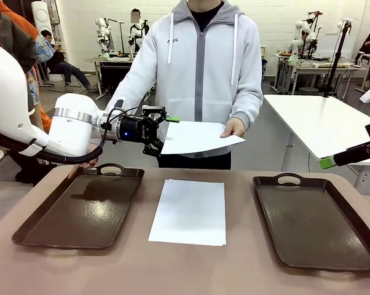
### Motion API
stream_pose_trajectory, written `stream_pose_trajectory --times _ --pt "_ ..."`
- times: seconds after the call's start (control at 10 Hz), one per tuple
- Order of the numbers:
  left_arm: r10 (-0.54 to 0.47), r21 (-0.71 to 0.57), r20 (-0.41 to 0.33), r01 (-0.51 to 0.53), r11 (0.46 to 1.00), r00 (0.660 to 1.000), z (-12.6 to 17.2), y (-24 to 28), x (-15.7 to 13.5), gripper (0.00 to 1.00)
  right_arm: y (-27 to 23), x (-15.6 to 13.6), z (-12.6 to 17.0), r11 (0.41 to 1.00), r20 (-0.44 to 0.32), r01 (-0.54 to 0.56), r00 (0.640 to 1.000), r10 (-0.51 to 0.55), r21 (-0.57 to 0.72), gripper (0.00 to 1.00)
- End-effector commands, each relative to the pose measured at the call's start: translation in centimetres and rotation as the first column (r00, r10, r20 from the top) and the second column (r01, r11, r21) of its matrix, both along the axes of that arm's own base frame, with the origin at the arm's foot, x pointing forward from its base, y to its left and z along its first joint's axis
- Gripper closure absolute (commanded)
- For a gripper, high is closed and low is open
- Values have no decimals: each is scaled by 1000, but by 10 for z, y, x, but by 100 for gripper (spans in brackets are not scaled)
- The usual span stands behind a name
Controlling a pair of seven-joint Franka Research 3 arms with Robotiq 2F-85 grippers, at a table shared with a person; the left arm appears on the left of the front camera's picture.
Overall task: Sort the A4 documents.
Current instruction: Receive the A4 Paper.
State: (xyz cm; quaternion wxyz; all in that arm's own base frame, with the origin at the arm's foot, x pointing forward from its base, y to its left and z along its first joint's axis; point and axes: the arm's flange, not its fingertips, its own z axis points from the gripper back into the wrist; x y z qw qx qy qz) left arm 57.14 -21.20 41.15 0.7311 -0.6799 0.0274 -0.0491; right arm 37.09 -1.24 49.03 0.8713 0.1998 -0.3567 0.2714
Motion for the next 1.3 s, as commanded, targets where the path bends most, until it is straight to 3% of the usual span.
stream_pose_trajectory --times 0.0,0.1,0.2,0.3,0.4,0.5,0.6,0.7,0.8,0.9,1.0,1.1,1.2 --pt "88 17 8 -88 996 996 1 0 3 16 0 0 -1 1000 -1 -7 1000 7 20 0" --pt "105 21 49 -106 994 993 8 2 2 20 0 0 -1 1000 -1 -7 1000 7 20 0" --pt "117 21 34 -117 993 993 5 3 6 36 0 0 -1 1000 -1 -7 1000 7 20 0" --pt "122 29 14 -123 992 992 0 4 8 40 0 0 -1 1000 -1 -7 1000 7 20 0" --pt "123 32 13 -124 992 992 -1 4 8 37 0 0 -1 1000 -1 -7 1000 7 20 0" --pt "124 33 9 -124 992 992 -1 4 9 60 0 0 -1 1000 -1 -7 1000 7 20 0" --pt "122 33 -5 -122 992 992 -3 4 10 57 0 0 -1 1000 -1 -7 1000 7 20 0" --pt "129 37 -7 -128 991 992 -3 5 11 80 0 0 -1 1000 -1 -7 1000 7 20 0" --pt "130 38 -6 -130 991 991 -3 5 11 77 0 0 -1 1000 -1 -7 1000 7 20 0" --pt "132 39 -6 -132 991 991 -3 5 11 100 0 0 -1 1000 -1 -7 1000 7 20 0" --pt "135 42 -9 -135 990 991 -3 6 11 96 0 0 -1 1000 -1 -7 1000 7 20 0" --pt "139 46 -10 -139 989 990 -3 6 11 100 0 0 -1 1000 -1 -7 1000 7 20 0" --pt "140 46 -10 -140 989 990 -3 6 11 95 0 0 -1 1000 -1 -7 1000 7 20 0"
